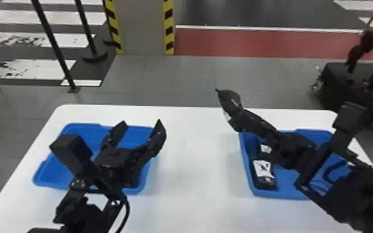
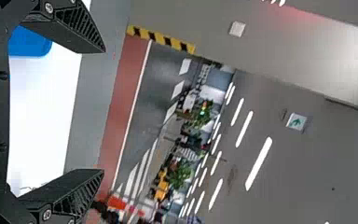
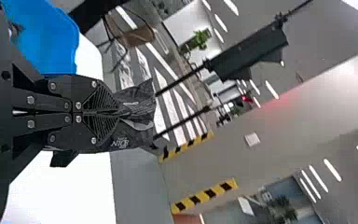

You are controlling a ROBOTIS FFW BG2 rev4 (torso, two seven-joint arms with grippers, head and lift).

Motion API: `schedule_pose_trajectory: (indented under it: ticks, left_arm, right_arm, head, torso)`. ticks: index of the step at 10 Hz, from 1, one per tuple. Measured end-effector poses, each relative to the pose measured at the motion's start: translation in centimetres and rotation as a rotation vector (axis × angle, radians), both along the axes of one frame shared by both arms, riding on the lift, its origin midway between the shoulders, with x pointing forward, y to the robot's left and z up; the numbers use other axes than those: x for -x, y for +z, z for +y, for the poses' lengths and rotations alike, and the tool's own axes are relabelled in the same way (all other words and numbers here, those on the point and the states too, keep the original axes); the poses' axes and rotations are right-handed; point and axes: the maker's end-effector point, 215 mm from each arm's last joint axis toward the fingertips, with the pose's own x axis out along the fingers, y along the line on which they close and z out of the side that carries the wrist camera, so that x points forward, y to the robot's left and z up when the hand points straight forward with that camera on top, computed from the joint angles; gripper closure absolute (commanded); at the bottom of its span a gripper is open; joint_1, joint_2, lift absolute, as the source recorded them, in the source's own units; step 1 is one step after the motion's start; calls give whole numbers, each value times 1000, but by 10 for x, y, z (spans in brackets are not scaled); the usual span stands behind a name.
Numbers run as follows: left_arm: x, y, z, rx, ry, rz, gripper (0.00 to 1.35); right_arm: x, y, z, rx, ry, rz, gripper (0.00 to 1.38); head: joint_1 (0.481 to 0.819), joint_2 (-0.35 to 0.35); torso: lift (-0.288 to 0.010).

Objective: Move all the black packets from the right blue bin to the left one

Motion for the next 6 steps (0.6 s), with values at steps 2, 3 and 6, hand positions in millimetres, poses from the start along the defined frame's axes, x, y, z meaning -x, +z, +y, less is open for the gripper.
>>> schedule_pose_trajectory:
  ticks: [2, 3, 6]
  left_arm:
    - [14, 15, -48, 98, -175, 79, 111]
    - [22, 24, -66, 141, -237, 103, 111]
    - [27, 34, -75, 128, -283, 126, 111]
  right_arm:
    - [5, -4, 50, -6, 118, 15, 1202]
    - [9, -7, 72, -3, 169, 22, 1202]
    - [37, 3, 130, -21, 304, 9, 1202]
  head:
    - [695, 21]
    - [695, 24]
    - [695, 86]
  torso:
    - [-110]
    - [-110]
    - [-110]
